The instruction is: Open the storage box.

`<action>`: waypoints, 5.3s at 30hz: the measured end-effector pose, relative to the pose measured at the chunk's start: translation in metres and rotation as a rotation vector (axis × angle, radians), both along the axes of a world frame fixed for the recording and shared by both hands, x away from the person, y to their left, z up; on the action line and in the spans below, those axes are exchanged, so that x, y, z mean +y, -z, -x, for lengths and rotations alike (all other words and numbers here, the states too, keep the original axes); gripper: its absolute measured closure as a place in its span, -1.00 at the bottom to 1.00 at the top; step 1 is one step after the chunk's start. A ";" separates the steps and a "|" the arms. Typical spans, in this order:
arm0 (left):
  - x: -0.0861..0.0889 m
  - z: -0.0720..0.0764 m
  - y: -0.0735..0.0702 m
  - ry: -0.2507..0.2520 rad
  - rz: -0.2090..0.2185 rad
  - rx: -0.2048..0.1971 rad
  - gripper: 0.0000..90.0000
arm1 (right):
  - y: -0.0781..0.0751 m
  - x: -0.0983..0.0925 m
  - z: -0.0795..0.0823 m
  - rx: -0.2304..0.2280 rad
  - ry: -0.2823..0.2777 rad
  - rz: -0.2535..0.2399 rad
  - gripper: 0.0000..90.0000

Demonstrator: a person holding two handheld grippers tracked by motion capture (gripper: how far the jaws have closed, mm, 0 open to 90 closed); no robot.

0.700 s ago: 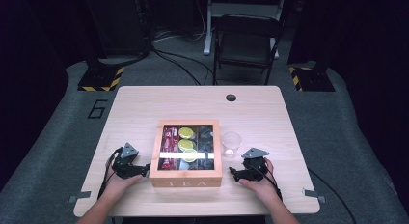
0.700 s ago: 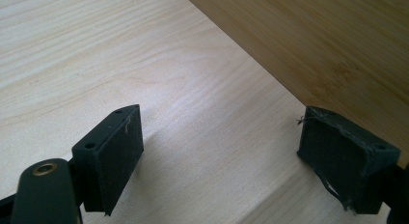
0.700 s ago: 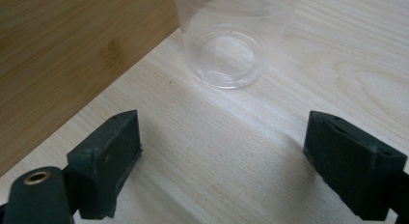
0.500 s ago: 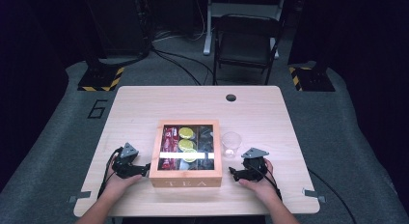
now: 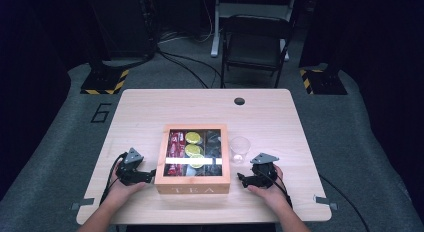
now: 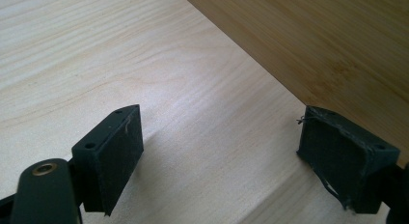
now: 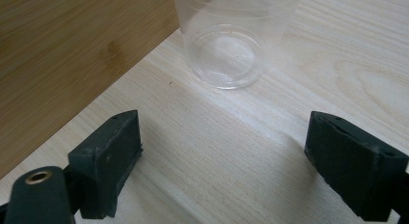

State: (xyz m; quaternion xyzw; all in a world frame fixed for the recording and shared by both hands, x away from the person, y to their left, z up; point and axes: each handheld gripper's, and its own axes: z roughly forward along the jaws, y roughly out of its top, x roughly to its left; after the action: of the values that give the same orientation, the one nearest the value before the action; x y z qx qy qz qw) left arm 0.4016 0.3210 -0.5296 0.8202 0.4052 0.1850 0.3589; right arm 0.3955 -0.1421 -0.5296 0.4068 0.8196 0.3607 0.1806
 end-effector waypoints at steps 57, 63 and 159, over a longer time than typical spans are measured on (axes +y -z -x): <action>0.011 0.008 -0.027 -0.108 0.073 -0.023 -0.14 | -0.032 -0.003 0.010 -0.050 0.025 0.030 0.02; 0.012 0.009 -0.028 -0.119 0.063 -0.021 -0.10 | -0.035 -0.007 0.010 -0.038 0.031 0.014 0.08; 0.007 0.029 -0.060 -0.069 0.114 -0.031 0.05 | -0.092 0.030 0.076 -0.056 -0.252 -0.107 0.68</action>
State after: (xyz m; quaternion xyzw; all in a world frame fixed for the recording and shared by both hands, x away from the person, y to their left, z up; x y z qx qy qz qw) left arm 0.3726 0.3279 -0.4696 0.7810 0.4376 0.1864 0.4047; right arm 0.3193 -0.1123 -0.4378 0.2996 0.8384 0.4349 0.1349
